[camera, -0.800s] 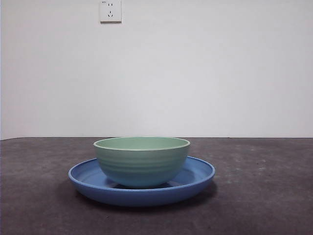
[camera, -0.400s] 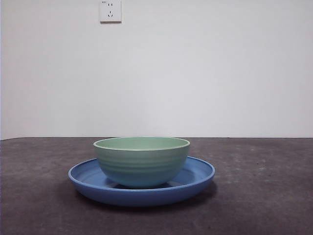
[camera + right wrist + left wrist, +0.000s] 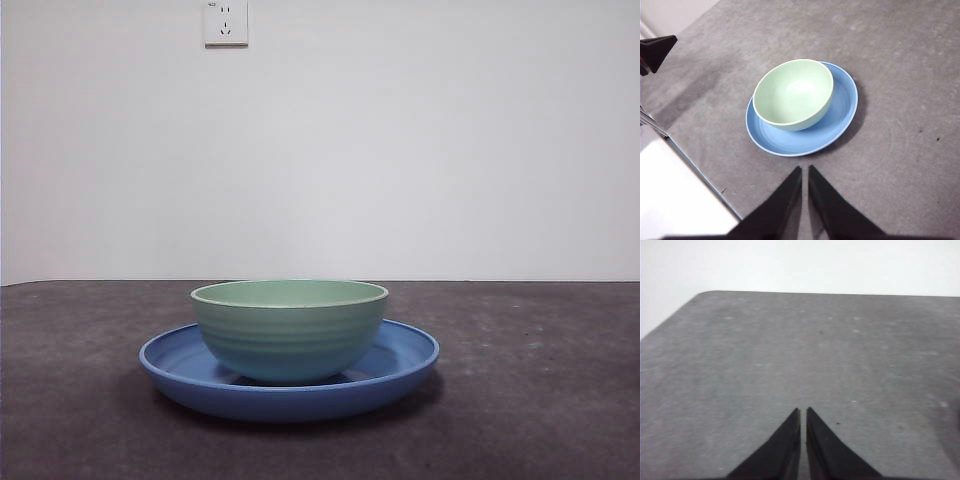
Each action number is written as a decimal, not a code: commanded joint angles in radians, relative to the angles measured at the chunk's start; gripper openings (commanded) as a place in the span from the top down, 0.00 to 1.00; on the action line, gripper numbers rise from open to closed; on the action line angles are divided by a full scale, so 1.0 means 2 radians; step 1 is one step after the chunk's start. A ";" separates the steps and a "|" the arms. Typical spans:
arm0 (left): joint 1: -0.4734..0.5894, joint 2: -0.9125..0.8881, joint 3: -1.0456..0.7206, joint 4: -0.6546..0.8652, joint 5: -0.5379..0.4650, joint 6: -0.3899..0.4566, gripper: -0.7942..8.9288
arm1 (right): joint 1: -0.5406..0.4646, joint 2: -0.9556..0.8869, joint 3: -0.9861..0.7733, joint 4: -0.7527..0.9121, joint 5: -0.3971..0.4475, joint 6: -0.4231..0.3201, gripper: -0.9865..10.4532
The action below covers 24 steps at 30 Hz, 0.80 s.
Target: Place the green bowl on the blue plate
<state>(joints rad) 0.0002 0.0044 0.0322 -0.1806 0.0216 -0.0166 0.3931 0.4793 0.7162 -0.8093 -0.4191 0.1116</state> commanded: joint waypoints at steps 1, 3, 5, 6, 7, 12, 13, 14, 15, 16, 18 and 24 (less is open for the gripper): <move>-0.004 -0.001 -0.010 -0.005 -0.014 -0.001 0.90 | 0.003 0.001 0.005 0.006 0.000 0.002 0.90; -0.004 -0.001 -0.010 -0.005 -0.013 -0.001 0.90 | 0.003 0.001 0.005 0.006 0.000 0.002 0.90; -0.006 -0.001 -0.010 -0.005 -0.013 -0.002 0.90 | 0.003 0.001 0.005 0.006 0.000 0.002 0.90; -0.008 -0.001 -0.010 -0.005 -0.013 -0.002 0.90 | 0.003 0.001 0.005 0.006 0.000 0.002 0.90; -0.009 -0.001 -0.010 -0.005 -0.013 -0.002 0.90 | 0.003 0.001 0.005 0.006 0.000 0.002 0.90; -0.010 -0.001 -0.010 -0.005 -0.013 -0.002 0.90 | 0.003 0.001 0.005 0.006 0.000 0.002 0.90; -0.010 -0.001 -0.010 -0.005 -0.013 -0.001 0.90 | 0.003 0.001 0.005 0.006 0.000 0.002 0.90; -0.010 -0.001 -0.010 -0.005 -0.013 -0.001 0.90 | 0.003 0.001 0.005 0.006 0.000 0.002 0.90; -0.010 -0.001 -0.010 -0.005 -0.013 -0.001 0.90 | 0.003 0.001 0.005 0.006 0.000 0.002 0.90; -0.010 -0.001 -0.010 -0.005 -0.013 -0.001 0.90 | 0.003 0.001 0.005 0.006 0.000 0.002 0.90; -0.010 -0.001 -0.010 -0.004 -0.013 -0.002 0.90 | 0.003 0.001 0.005 0.006 0.000 0.002 0.90; -0.010 -0.001 -0.010 -0.004 -0.013 -0.001 0.90 | 0.003 0.001 0.005 0.006 0.000 0.002 0.90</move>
<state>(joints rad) -0.0181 0.0044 0.0322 -0.1825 -0.0013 -0.0170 0.3931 0.4793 0.7162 -0.8089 -0.4191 0.1116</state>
